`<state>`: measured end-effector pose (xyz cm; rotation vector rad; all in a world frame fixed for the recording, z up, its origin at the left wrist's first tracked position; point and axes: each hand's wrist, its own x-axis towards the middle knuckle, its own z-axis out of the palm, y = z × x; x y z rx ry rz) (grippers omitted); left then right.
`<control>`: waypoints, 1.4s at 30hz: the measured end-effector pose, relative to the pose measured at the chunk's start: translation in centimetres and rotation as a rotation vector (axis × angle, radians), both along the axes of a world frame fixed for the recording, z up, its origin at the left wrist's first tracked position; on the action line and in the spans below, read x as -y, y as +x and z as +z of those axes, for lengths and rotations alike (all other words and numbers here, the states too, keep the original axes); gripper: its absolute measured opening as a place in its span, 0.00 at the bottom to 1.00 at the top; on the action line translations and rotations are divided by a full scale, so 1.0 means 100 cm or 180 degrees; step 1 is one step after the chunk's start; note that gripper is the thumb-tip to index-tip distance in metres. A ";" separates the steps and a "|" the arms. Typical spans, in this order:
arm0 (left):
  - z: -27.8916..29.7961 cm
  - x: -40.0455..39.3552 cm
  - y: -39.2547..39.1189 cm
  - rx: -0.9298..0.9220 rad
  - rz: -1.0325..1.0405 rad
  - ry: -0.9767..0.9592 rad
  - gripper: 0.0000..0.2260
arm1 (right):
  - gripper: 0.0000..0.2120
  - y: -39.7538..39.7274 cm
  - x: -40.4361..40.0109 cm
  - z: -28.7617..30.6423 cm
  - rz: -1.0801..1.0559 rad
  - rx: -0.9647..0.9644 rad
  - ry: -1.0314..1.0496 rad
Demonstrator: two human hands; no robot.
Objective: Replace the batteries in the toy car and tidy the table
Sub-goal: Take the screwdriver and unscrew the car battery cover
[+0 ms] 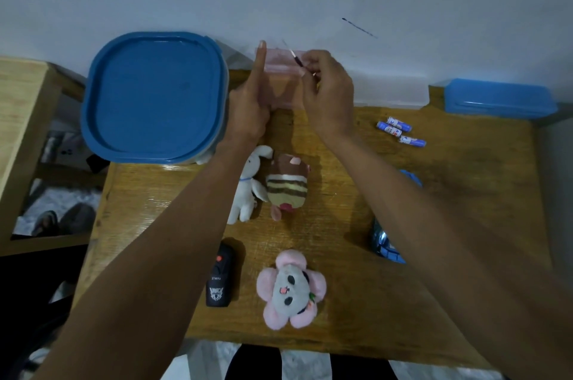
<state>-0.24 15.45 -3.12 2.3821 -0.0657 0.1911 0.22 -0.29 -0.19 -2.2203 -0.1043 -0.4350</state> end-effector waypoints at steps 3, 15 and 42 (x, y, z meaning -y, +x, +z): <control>0.000 0.000 0.000 0.0053 -0.0026 0.0009 0.35 | 0.18 0.010 0.000 0.000 -0.0107 -0.0280 -0.0174; 0.001 0.000 0.000 -0.0147 0.0175 0.0257 0.23 | 0.09 -0.016 0.000 -0.020 -0.0025 -0.0637 -0.0489; 0.066 0.107 -0.073 -0.0203 -0.0727 0.0273 0.15 | 0.06 -0.090 0.062 0.074 -0.0890 -0.0688 0.0306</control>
